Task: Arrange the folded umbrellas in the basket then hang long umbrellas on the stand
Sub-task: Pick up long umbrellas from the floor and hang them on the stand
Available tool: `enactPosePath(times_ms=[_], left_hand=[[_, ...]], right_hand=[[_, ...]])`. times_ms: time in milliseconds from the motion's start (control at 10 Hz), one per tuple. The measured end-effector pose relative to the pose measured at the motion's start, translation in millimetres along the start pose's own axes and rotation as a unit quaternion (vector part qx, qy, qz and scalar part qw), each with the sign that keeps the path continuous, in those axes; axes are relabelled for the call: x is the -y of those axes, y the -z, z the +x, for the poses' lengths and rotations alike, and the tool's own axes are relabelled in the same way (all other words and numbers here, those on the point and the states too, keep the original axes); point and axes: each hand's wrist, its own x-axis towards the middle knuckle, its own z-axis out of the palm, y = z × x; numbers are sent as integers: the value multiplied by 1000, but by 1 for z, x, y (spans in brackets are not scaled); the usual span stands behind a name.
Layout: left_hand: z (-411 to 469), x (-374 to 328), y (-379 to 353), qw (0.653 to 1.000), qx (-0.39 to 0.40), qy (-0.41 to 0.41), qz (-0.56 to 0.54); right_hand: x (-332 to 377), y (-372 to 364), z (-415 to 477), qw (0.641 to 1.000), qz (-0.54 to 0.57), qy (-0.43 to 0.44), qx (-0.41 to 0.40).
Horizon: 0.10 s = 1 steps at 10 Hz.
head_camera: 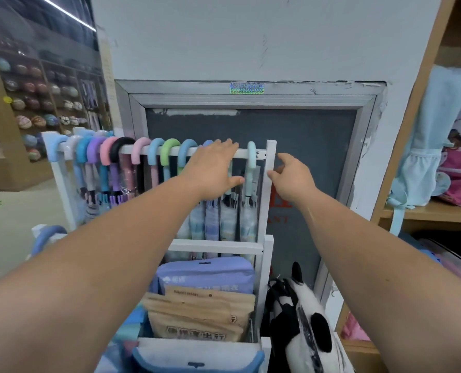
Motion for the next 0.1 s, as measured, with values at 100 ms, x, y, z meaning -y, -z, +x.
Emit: enactPosePath(times_ms=[100], left_hand=[[-35,17,9,999,-29,-19,24]], right_hand=[[20,6,-38,1000,-1,-13,-13]])
